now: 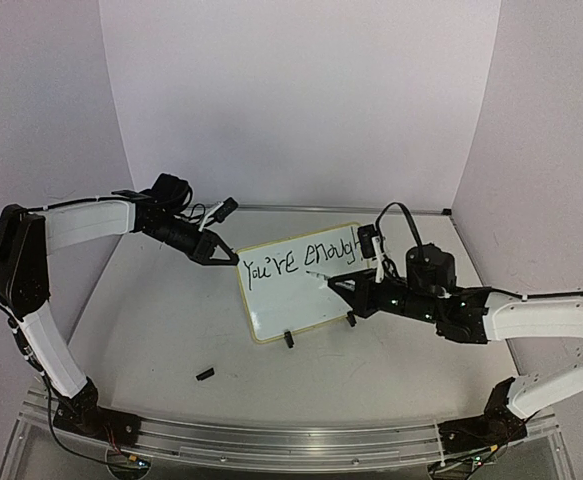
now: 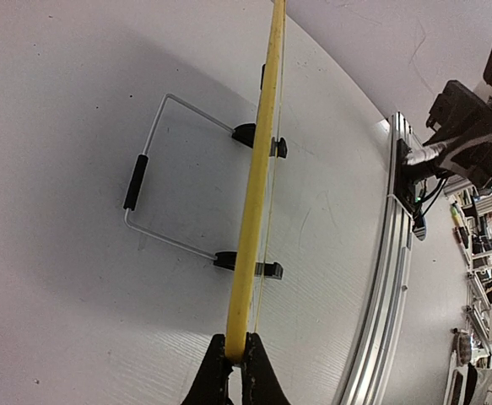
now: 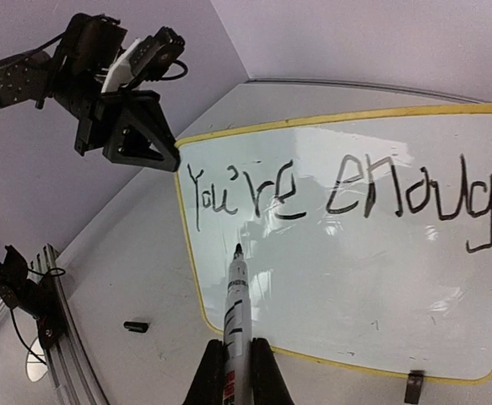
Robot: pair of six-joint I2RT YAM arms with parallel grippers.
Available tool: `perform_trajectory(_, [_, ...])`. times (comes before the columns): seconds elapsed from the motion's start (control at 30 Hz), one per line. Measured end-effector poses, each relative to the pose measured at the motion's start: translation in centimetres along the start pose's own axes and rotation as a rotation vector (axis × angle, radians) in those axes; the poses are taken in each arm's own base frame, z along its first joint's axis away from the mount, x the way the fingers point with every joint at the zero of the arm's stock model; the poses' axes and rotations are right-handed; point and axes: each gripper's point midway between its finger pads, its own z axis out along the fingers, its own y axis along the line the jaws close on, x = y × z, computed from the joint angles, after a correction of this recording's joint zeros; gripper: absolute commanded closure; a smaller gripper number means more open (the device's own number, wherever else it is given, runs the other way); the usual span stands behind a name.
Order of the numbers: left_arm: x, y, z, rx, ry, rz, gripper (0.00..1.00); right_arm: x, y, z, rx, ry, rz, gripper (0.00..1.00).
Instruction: Write a sentence on the whiteboard
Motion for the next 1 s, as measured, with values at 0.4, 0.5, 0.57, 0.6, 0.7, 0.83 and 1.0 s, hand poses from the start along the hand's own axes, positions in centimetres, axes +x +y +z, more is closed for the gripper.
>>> perform_trajectory(0.4, [0.0, 0.0, 0.0, -0.003, 0.001, 0.002, 1.0, 6.6, 4.7, 8.3, -0.107, 0.17, -0.036, 1.0])
perform_trajectory(0.5, [0.0, 0.0, 0.0, -0.004, 0.001, 0.002, 1.0, 7.5, 4.6, 9.7, -0.114, 0.187, -0.027, 1.0])
perform_trajectory(0.57, [0.0, 0.0, 0.0, -0.004, 0.001, 0.002, 1.0, 8.2, 4.4, 10.4, -0.109, 0.203, -0.017, 1.0])
perform_trajectory(0.6, [0.0, 0.0, 0.0, -0.004, 0.002, 0.002, 1.0, 8.5, 4.2, 10.6, -0.105, 0.209, -0.012, 1.0])
perform_trajectory(0.7, [0.0, 0.0, 0.0, -0.005, 0.002, 0.003, 1.0, 9.3, 3.8, 10.9, -0.094, 0.224, 0.001, 1.0])
perform_trajectory(0.83, [0.0, 0.0, 0.0, -0.005, 0.001, 0.003, 1.0, 9.1, 3.8, 11.0, -0.09, 0.216, 0.016, 1.0])
perform_trajectory(1.0, [0.0, 0.0, 0.0, -0.005, 0.001, 0.003, 1.0, 8.9, 3.6, 11.0, -0.082, 0.195, 0.025, 1.0])
